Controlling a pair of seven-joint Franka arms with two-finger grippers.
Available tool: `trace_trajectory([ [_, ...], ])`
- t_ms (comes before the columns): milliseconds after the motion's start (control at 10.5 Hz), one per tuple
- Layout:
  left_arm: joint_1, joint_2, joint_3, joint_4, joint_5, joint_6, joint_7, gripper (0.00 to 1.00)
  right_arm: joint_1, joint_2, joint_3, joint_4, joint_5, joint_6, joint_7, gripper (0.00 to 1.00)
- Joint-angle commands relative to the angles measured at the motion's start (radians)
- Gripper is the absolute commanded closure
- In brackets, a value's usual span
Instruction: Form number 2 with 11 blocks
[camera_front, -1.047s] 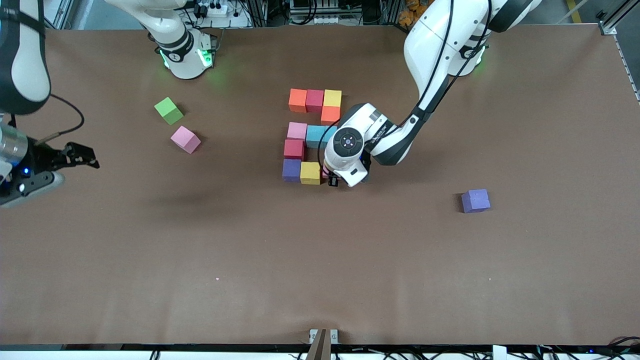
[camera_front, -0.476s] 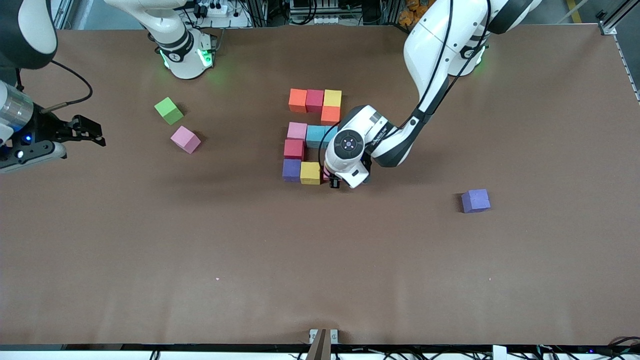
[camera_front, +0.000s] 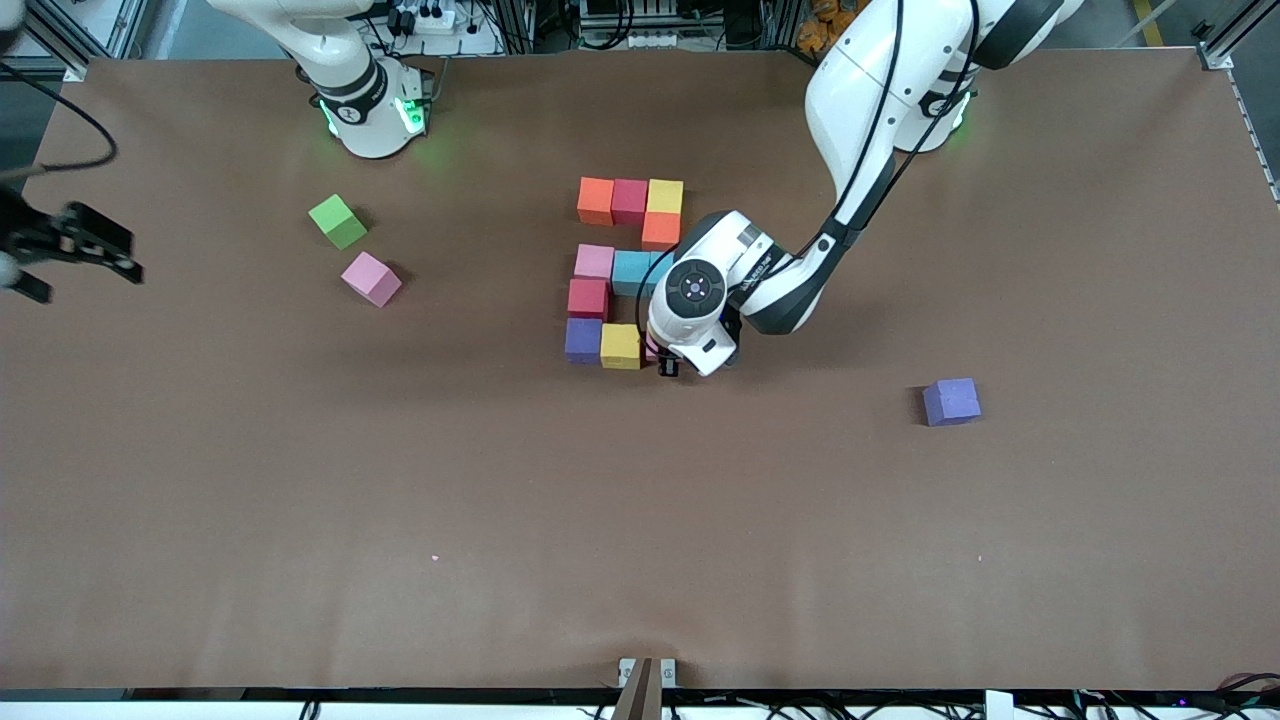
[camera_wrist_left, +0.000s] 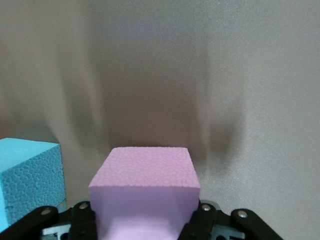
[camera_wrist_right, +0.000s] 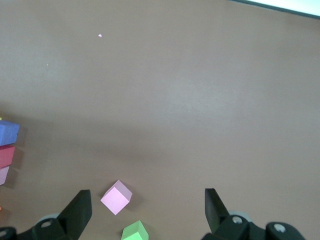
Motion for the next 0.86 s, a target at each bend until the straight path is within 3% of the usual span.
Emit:
trace_trajectory([
  [0,-0.023,0.028,0.01,0.024,0.048,0.006,-0.024,0.25,-0.015,0.001,-0.023,0.052,0.009,-0.039,0.025,0.0],
  [95,-0.023,0.02,0.01,0.024,0.056,0.006,-0.023,0.0,-0.015,0.001,-0.026,0.061,0.01,-0.04,0.101,0.0],
  [285,-0.014,-0.004,0.006,0.029,0.057,0.004,-0.008,0.0,-0.006,0.003,-0.025,0.114,-0.003,-0.071,0.183,0.0],
  [761,-0.003,-0.101,-0.004,0.07,0.051,0.004,0.009,0.0,-0.005,0.011,-0.025,0.113,-0.004,-0.071,0.203,0.0],
])
